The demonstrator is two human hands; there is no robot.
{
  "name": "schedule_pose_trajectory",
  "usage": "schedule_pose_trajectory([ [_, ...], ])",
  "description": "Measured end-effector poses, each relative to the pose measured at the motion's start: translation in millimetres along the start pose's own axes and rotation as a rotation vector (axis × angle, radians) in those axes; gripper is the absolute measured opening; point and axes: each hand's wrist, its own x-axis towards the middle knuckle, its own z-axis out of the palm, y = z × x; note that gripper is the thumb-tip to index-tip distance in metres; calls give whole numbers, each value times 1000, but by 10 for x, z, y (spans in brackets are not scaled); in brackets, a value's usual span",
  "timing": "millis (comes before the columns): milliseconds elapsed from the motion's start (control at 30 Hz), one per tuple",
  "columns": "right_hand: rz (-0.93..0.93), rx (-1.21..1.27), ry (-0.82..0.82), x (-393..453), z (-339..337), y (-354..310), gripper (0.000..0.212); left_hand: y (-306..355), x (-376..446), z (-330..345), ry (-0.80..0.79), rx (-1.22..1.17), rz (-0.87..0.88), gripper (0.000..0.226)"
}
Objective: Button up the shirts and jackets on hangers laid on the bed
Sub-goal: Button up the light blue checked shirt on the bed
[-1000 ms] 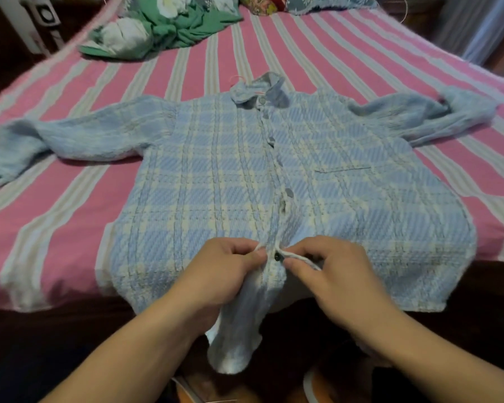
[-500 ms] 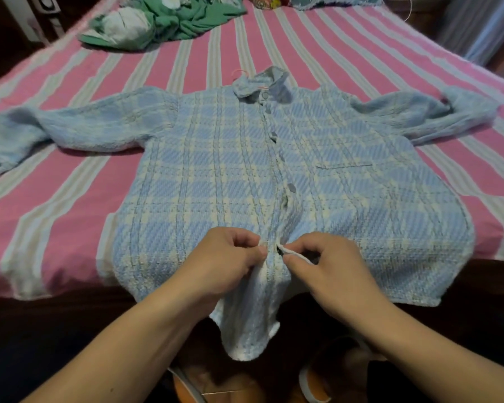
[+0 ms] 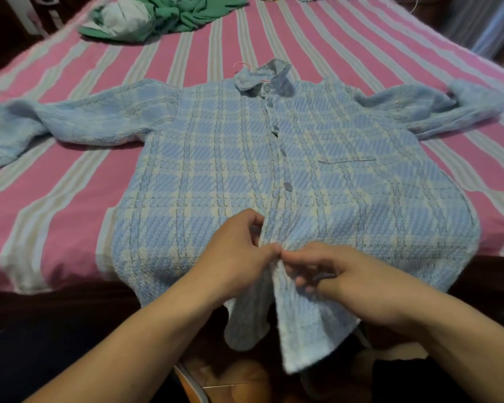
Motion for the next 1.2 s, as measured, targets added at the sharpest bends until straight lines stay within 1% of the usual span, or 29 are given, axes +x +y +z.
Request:
schedule_pose_trajectory([
  [67,21,134,33,36,18,43,55,13,-7,7,6,62,26,41],
  [133,17,157,68,66,30,67,61,19,-19,25,18,88,41,47],
  [300,20,185,77,63,38,-7,58,17,-36,78,32,68,43,48],
  [367,32,156,106,66,-1,-52,51,7,-39,71,29,98,68,45],
  [400,20,90,191,78,-56,-62,46,3,-42,51,2,130,81,46],
  [467,-50,-182,492,124,-222,-47,38,11,-57,-27,-113,242,90,47],
  [500,-89,-308,640,151,-319,-40,36,33,-70,-97,-182,290,87,43],
  [533,-120,-377,735,175,-407,-49,35,54,-88,-185,-229,308,91,32],
  [567,-131,-418,771,214,-501,-30,34,56,-98,-284,-233,312,92,29],
  [600,-107,-468,764,257,-595,5,35,41,-96,-390,-163,327,90,33],
  [633,-41,-526,738,300,-701,64,39,-10,-75,-512,-34,378,83,36],
  [700,204,-588,722,319,-948,220,47,-180,-18,-750,249,573,29,32],
  [733,352,-591,729,272,-1066,287,49,-258,-10,-846,325,652,-44,32],
  [767,485,-595,731,199,-1167,351,50,-341,5,-917,343,692,-123,38],
  [800,588,-603,727,122,-1241,388,51,-404,17,-961,325,700,-180,43],
  [867,710,-600,729,21,-1308,428,57,-480,55,-976,298,686,-213,39],
  [967,780,-502,832,-32,-1338,463,63,-484,94,-958,250,679,-180,26],
  [1033,818,-422,889,-80,-1381,488,61,-485,91,-1098,210,665,-213,24],
  [1100,839,-424,884,-145,-1459,516,52,-520,105,-1366,230,676,-257,23],
  [1167,813,-464,868,-178,-1532,582,42,-533,77,-1571,266,723,-259,22],
  [1200,793,-464,863,-187,-1576,636,41,-550,51,-1591,268,729,-253,22],
])
